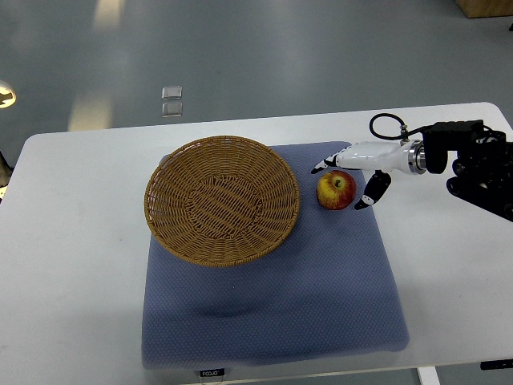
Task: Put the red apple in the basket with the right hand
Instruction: 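Close the right hand's fingers around the red apple, then carry the apple with the right hand over into the wicker basket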
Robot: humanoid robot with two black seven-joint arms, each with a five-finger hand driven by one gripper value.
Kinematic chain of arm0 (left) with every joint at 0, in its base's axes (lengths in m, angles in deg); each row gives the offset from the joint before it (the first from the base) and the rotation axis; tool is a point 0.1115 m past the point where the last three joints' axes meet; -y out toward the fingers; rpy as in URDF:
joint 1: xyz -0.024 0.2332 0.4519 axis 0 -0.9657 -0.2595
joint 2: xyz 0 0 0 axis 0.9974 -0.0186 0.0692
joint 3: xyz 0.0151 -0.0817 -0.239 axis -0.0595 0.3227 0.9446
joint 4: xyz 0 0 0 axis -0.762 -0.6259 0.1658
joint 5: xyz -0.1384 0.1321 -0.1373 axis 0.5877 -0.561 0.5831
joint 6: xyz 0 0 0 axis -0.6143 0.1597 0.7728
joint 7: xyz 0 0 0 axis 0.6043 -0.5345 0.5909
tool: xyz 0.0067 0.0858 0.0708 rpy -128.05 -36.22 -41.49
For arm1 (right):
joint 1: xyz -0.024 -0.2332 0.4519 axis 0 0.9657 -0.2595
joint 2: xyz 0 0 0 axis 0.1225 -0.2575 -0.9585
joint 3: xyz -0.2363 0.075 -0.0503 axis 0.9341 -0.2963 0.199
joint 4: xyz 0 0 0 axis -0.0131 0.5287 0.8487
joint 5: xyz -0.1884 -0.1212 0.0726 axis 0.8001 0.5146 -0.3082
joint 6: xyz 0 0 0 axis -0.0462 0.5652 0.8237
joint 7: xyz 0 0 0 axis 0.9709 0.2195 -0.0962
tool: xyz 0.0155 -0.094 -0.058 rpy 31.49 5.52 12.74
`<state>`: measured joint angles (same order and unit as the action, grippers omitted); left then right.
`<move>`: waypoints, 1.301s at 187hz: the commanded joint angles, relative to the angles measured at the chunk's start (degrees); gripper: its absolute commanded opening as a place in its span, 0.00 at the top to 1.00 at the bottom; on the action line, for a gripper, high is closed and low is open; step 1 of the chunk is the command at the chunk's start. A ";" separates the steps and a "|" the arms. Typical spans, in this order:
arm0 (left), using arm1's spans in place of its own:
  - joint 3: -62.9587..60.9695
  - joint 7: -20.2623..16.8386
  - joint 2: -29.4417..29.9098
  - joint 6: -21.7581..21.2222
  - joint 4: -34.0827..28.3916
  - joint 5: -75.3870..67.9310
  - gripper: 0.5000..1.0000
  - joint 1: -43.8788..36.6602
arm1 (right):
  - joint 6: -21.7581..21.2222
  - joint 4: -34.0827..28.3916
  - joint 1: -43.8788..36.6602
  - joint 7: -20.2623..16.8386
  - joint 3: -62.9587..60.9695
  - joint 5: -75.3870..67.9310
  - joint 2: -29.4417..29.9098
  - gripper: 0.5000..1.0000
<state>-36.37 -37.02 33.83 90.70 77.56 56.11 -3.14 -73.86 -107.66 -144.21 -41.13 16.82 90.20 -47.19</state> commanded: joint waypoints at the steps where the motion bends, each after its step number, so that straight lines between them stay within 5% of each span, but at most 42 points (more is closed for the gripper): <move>1: 0.00 -0.08 0.00 0.00 0.00 0.00 0.00 0.00 | 0.34 -0.01 -0.01 0.00 0.00 0.15 0.02 0.26; 60: 0.00 0.01 0.00 0.00 0.00 0.00 0.00 0.00 | 0.43 -0.01 -0.01 -0.09 0.09 0.68 1.69 0.27; 128: 0.00 0.01 0.00 0.00 0.00 0.00 0.00 0.00 | 0.43 -0.01 -0.19 0.00 0.44 1.65 1.69 0.58; 243: 0.00 0.01 0.00 0.00 0.00 0.00 0.00 0.00 | 0.16 0.87 -8.01 0.00 -0.18 1.03 1.43 0.57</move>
<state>-36.37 -37.02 33.83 90.70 77.56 56.11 -3.14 -73.66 -106.83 -150.96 -41.13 16.70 91.42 -46.23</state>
